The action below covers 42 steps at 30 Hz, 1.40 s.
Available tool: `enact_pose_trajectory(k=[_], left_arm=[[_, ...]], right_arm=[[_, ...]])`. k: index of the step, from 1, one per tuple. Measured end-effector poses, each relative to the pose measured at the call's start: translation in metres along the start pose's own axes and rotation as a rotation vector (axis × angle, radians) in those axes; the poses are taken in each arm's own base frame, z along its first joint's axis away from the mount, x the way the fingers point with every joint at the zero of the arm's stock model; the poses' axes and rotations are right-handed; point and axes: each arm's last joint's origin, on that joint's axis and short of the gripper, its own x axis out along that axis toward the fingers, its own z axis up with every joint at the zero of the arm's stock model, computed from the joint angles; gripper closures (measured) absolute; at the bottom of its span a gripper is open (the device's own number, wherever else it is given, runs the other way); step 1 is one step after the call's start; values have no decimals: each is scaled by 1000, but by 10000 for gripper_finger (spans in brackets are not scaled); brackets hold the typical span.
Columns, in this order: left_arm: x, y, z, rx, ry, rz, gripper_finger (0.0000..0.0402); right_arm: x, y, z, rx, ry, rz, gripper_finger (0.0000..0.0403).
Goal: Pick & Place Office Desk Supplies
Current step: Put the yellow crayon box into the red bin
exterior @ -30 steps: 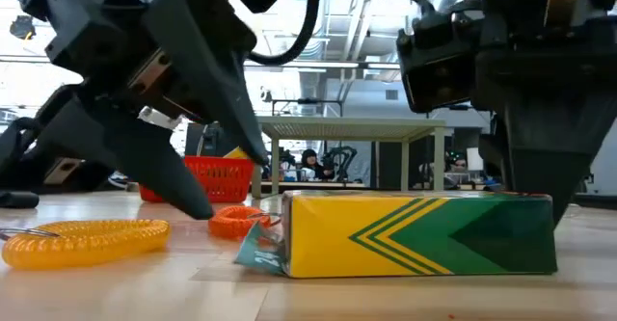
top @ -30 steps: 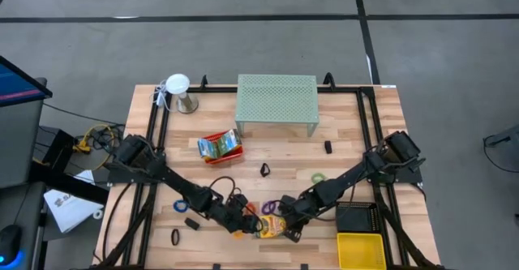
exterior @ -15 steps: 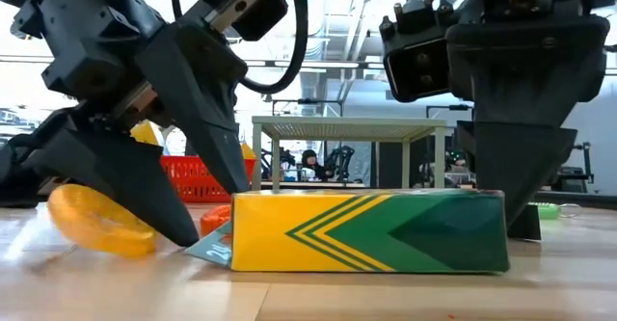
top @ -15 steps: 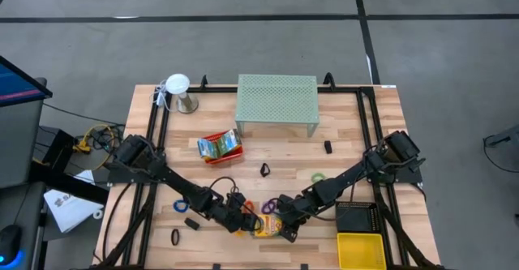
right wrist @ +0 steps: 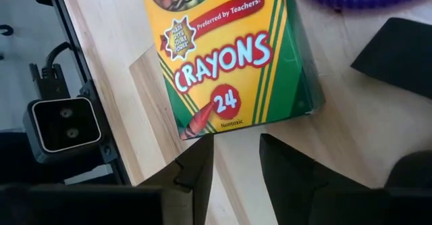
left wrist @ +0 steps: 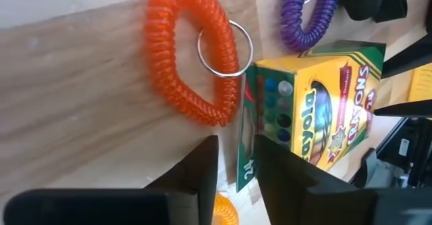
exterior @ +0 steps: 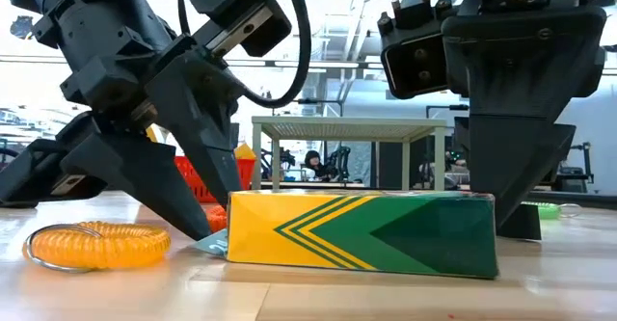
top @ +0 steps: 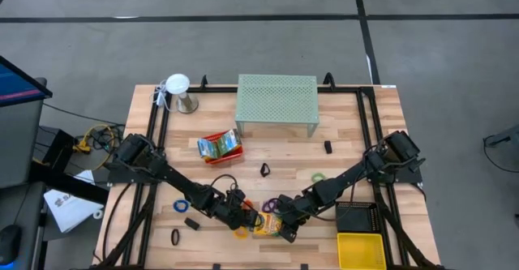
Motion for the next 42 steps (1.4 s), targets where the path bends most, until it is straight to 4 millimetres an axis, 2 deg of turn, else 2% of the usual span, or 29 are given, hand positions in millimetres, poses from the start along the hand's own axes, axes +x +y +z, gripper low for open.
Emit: enact_pose_trajectory(k=[5, 10, 22, 27, 33, 42], left_arm=[[4, 1, 2, -3, -9, 4, 318], [15, 3, 1, -10, -11, -33, 319], [22, 7, 3, -11, -32, -16, 322], [25, 8, 3, -15, -36, -22, 344], [26, 10, 5, -7, -39, -10, 394], [20, 6, 6, 37, -51, -24, 400]], right_arm=[[0, 0, 0, -1, -1, 1, 285], [0, 1, 0, -1, -3, 6, 285], [0, 1, 1, 0, -5, 7, 285], [0, 1, 1, 1, -3, 10, 285], [0, 1, 2, 1, -8, 11, 285], [0, 1, 2, 1, -9, 12, 285]])
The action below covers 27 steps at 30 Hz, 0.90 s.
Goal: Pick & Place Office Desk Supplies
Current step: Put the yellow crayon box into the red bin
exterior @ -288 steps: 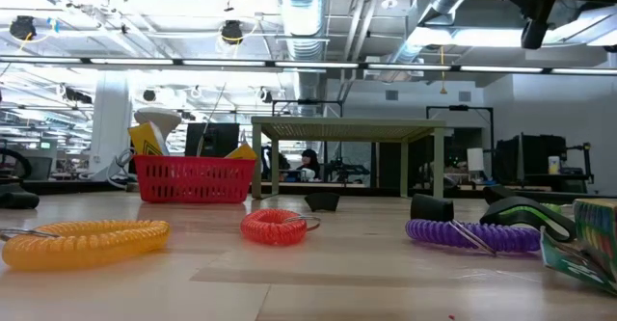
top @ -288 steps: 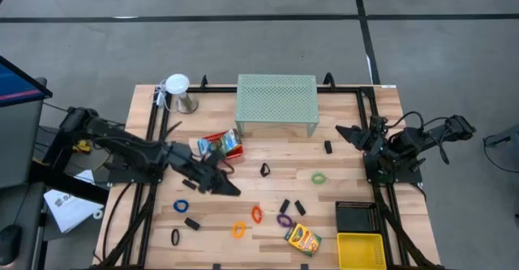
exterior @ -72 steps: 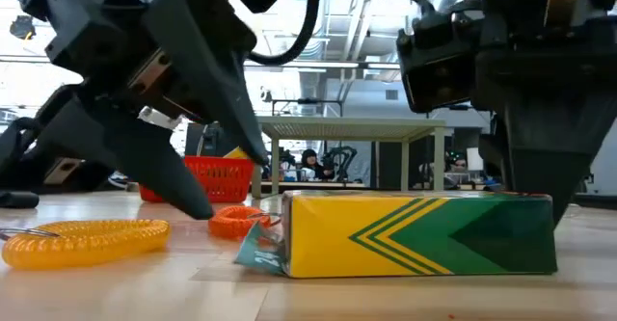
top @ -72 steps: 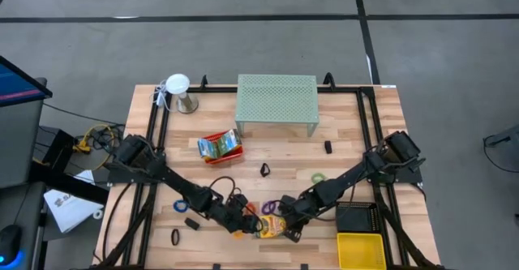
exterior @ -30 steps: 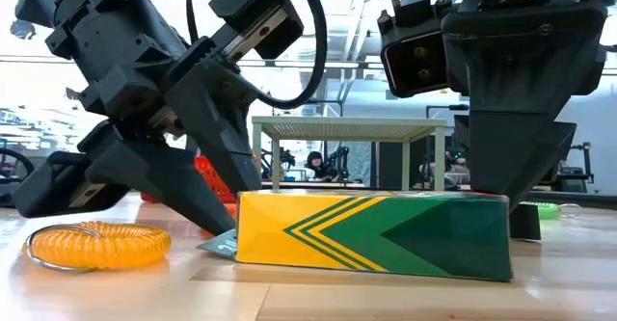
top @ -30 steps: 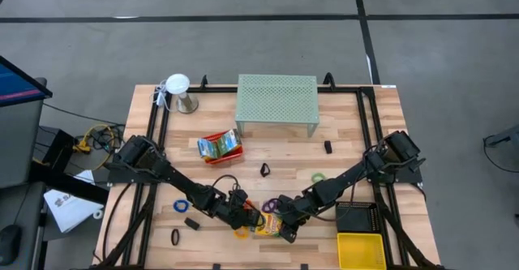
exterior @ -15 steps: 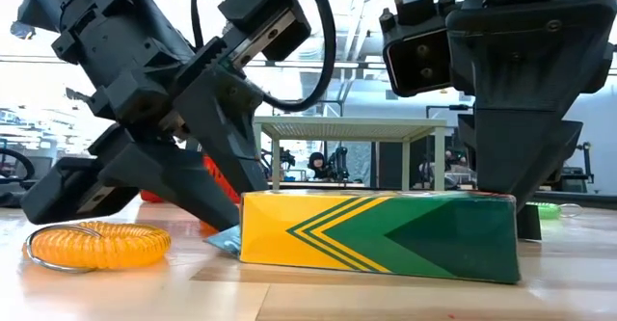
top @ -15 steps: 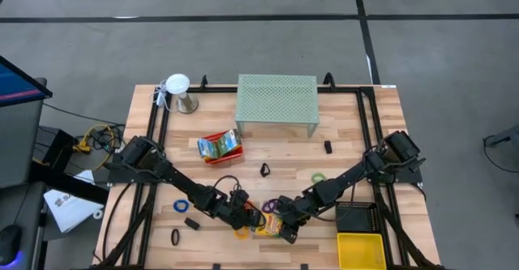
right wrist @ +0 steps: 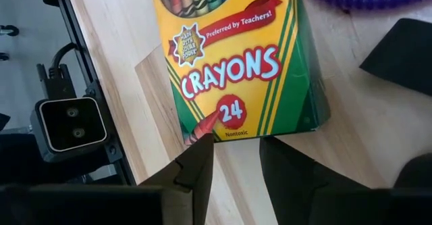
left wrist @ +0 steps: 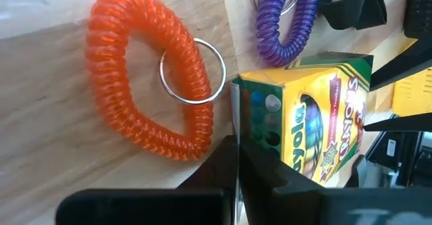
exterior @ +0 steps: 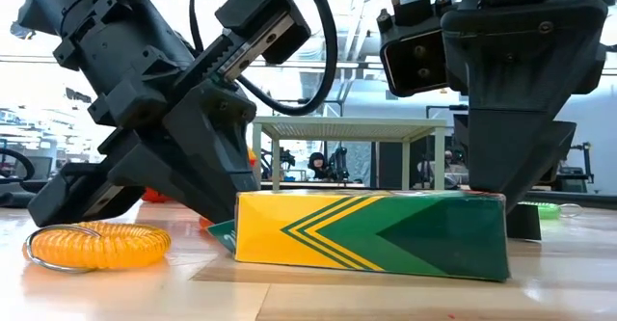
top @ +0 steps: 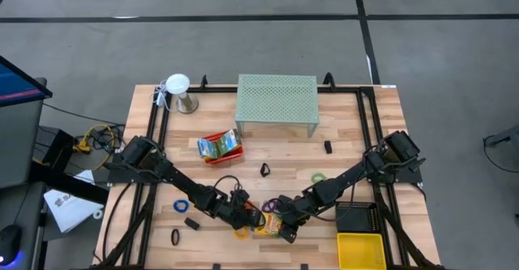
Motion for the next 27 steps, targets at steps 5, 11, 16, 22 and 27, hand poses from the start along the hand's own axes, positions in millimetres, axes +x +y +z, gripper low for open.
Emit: enact_pose_trajectory(k=[5, 11, 16, 22, 27], left_arm=[[-17, -6, 10, 54, -61, 9, 401], [-52, -25, 19, 89, -67, -31, 401], [-77, -40, 31, 104, -71, -109, 401], [-96, -51, 49, 140, -70, -169, 401], [-116, -57, 65, 151, -89, -202, 401]], right_arm=[[1, 3, -4, 1, -19, -4, 285], [1, 7, -10, 3, -45, -5, 285], [2, 11, -12, 6, -70, 11, 285], [2, 13, -14, 8, -82, 10, 285], [2, 14, -16, 7, -82, 14, 285]])
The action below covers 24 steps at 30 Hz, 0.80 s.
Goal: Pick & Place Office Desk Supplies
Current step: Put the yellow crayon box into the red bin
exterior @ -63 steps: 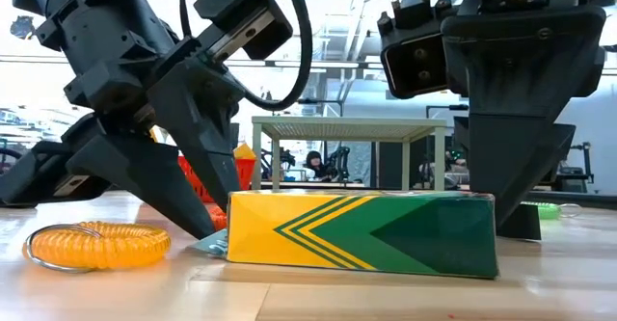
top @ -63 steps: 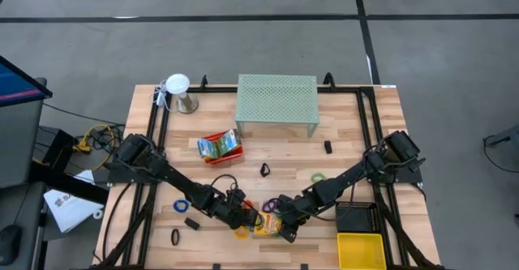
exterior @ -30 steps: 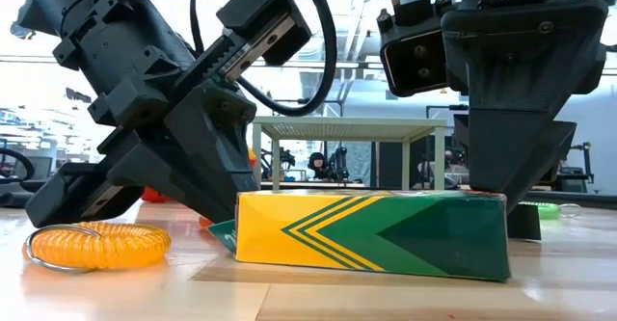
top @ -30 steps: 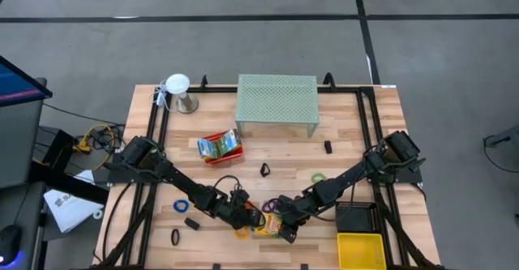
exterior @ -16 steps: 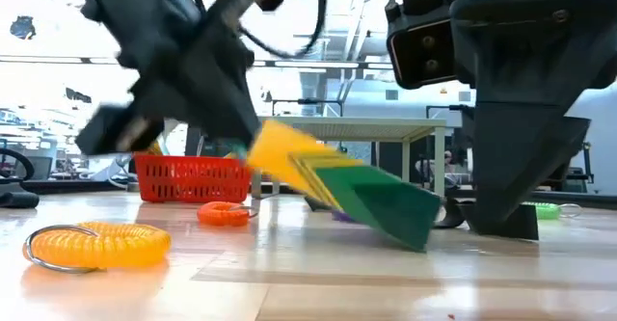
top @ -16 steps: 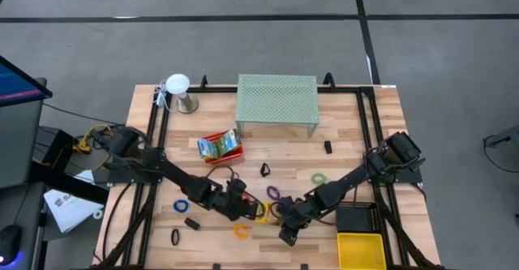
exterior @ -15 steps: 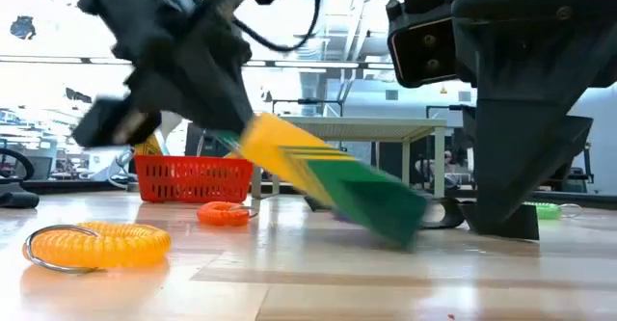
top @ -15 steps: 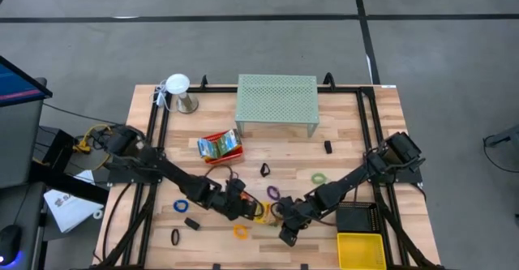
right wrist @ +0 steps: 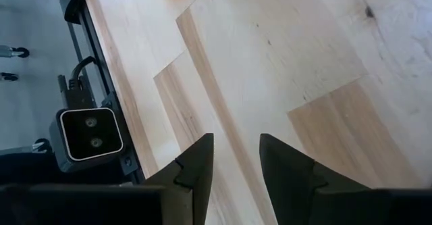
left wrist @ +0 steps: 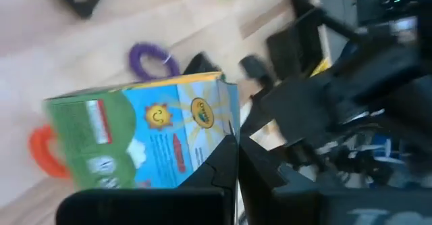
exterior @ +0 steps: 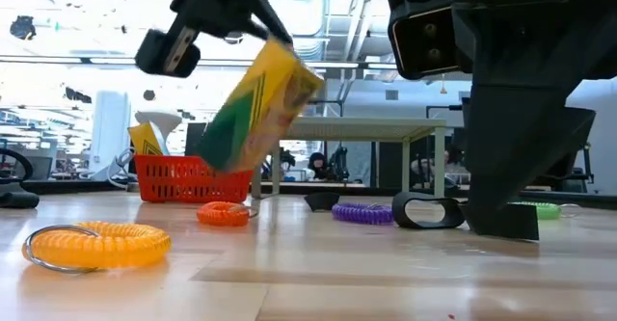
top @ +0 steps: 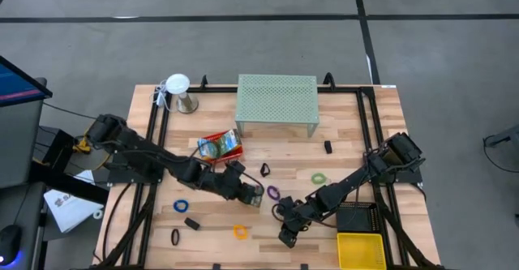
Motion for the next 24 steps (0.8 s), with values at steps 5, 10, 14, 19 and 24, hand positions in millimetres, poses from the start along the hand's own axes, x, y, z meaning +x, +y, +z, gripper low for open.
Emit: enact_pose_trajectory(k=[5, 10, 14, 19, 24], left_arm=[[-20, -5, 23, 5, -49, -20, 401], [-42, -3, 45, 6, -115, 8, 401], [-60, 0, 62, -3, -190, 25, 401], [-78, 9, 80, -23, -261, 92, 401], [-87, 21, 99, -36, -306, 174, 401]], right_arm=[[0, 2, 0, -1, -11, 13, 285], [0, 3, 0, -2, -18, 28, 285], [0, 4, 1, -2, -30, 35, 285], [0, 5, 2, -2, -39, 41, 285], [0, 5, 3, -5, -45, 47, 285]])
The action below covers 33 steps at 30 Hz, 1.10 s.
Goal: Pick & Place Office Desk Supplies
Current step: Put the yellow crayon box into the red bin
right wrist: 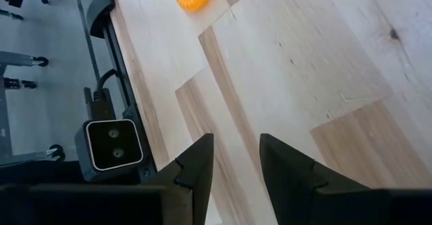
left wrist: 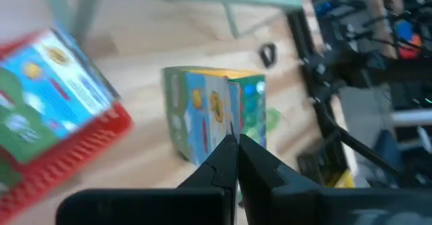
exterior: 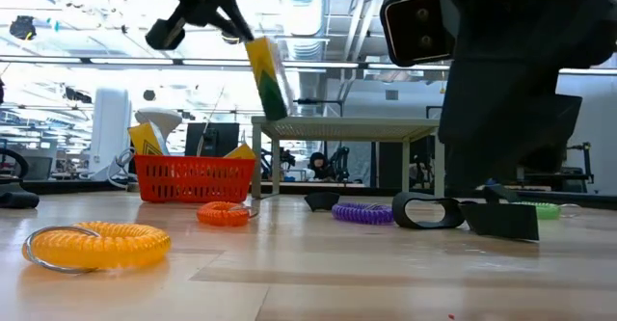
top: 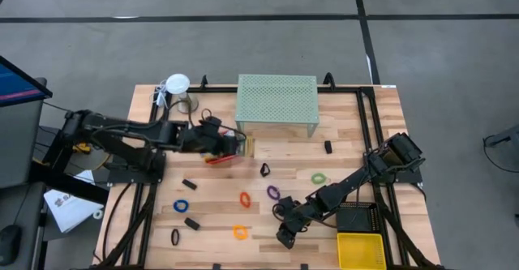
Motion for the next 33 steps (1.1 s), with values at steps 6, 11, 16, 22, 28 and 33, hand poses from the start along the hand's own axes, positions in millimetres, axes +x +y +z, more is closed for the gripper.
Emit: enact_pose_trajectory(k=[6, 11, 16, 22, 28, 33], left_arm=[[5, 14, 19, 15, -13, 94, 401], [7, 20, 26, 14, -15, 136, 401], [6, 30, 28, 30, 3, 224, 401], [5, 35, 27, 44, 9, 273, 401], [5, 35, 27, 37, 9, 279, 401], [6, 37, 30, 5, -27, 294, 401]], right_arm=[[0, 2, 1, 3, -8, 17, 285], [0, 3, 1, 12, -14, 28, 285], [0, 3, 2, 19, -18, 32, 285], [0, 2, 4, 28, -22, 32, 285], [0, 2, 7, 38, -32, 37, 285], [0, 2, 8, 51, -55, 36, 285]])
